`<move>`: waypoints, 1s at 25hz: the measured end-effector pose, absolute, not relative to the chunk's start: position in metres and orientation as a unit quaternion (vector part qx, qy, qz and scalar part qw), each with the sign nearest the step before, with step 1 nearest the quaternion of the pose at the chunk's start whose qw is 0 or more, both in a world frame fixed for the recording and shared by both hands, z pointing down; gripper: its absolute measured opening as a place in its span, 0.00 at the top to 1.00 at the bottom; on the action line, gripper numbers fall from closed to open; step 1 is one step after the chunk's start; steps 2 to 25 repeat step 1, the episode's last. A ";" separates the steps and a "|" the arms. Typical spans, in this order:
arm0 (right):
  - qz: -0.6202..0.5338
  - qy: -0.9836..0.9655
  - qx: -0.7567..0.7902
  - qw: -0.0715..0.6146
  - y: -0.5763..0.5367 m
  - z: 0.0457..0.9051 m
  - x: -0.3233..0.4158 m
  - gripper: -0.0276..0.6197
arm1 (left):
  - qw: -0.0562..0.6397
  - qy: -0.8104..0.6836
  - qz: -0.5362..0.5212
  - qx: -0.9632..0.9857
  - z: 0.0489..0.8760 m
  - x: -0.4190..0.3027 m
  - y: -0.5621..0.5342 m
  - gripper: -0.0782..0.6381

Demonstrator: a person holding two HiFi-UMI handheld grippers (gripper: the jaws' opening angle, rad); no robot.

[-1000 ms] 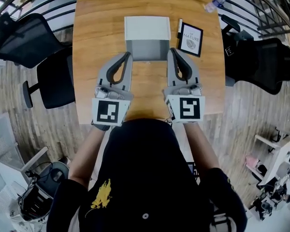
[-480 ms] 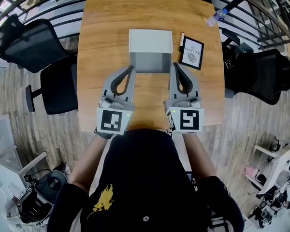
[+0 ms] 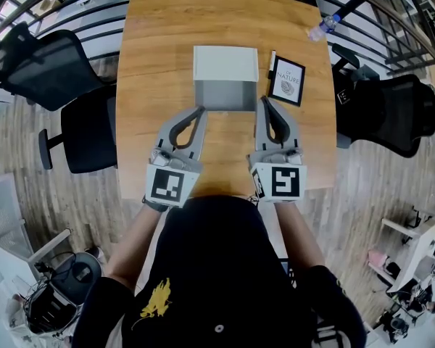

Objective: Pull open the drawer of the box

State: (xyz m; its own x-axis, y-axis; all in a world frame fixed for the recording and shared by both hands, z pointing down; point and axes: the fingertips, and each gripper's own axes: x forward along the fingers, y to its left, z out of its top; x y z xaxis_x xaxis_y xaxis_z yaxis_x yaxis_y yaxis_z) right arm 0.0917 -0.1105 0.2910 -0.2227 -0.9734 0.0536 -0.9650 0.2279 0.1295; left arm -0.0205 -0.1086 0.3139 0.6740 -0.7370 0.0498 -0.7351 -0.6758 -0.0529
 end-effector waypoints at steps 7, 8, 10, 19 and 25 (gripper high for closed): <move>-0.034 -0.781 0.621 0.061 -0.110 0.291 0.092 0.96 | 0.013 0.403 -0.034 -0.914 0.314 -0.021 -0.108 0.87; -0.034 -0.781 0.621 0.061 -0.110 0.291 0.092 0.96 | 0.013 0.403 -0.034 -0.914 0.314 -0.021 -0.108 0.87; -0.034 -0.781 0.621 0.061 -0.110 0.291 0.092 0.96 | 0.013 0.403 -0.034 -0.914 0.314 -0.021 -0.108 0.87; -0.034 -0.781 0.621 0.061 -0.110 0.291 0.092 0.96 | 0.013 0.403 -0.034 -0.914 0.314 -0.021 -0.108 0.87; -0.034 -0.781 0.621 0.061 -0.110 0.291 0.092 0.96 | 0.013 0.403 -0.034 -0.914 0.314 -0.021 -0.108 0.87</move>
